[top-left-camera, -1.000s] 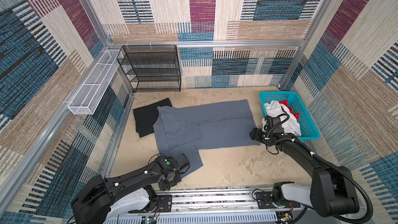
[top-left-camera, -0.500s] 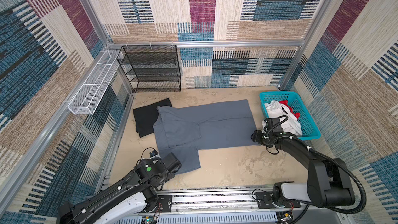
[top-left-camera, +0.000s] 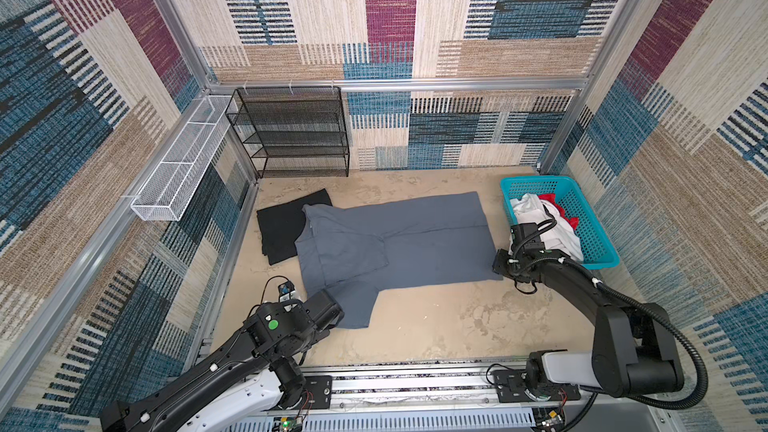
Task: Fold and stack the t-shirts
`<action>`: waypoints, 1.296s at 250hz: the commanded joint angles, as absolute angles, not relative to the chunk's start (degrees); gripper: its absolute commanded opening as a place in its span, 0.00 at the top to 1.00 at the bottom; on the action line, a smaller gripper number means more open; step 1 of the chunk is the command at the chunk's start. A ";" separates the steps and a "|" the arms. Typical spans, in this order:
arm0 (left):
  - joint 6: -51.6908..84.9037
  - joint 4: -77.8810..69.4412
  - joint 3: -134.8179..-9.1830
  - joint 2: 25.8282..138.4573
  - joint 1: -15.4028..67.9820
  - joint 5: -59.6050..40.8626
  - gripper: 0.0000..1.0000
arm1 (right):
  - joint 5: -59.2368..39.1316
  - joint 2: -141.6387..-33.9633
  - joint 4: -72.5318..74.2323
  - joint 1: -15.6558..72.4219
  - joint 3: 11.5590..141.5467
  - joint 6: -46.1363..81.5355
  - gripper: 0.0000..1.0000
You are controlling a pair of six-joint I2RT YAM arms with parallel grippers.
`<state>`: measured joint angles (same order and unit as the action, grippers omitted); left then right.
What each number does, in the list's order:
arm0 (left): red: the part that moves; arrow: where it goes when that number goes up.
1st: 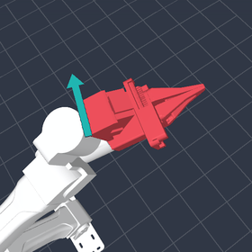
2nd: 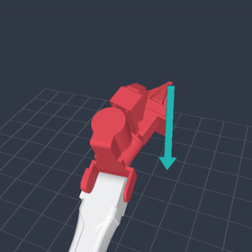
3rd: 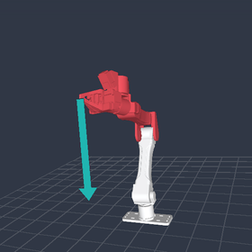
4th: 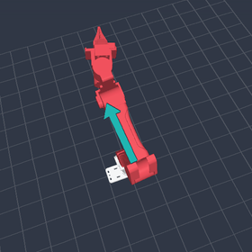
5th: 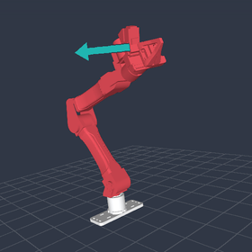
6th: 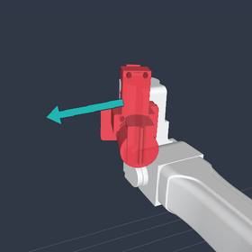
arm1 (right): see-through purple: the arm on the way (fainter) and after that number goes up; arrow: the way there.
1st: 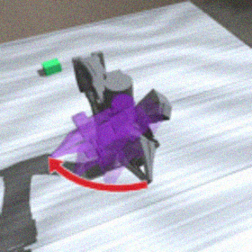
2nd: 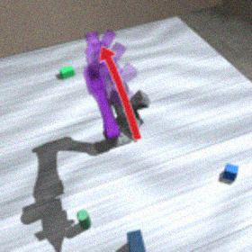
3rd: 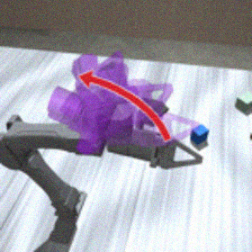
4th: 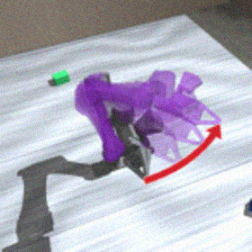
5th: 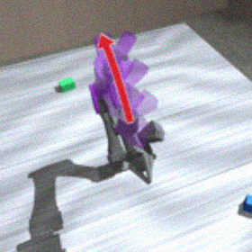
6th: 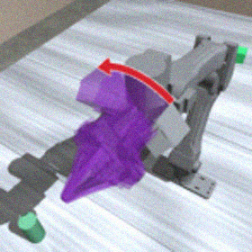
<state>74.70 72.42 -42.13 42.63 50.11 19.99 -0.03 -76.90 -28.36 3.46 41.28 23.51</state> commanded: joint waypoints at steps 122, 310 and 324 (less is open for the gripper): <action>69.65 71.18 -42.07 39.84 49.39 21.17 1.00 | -1.51 -79.48 -23.68 4.04 35.50 28.35 0.62; 68.38 70.33 -40.34 37.41 49.31 21.35 1.00 | 5.13 -80.19 -31.13 8.00 38.09 30.72 0.64; 68.27 70.48 -40.34 36.86 49.31 21.15 1.00 | 5.52 -80.61 -30.17 8.00 37.67 31.00 0.64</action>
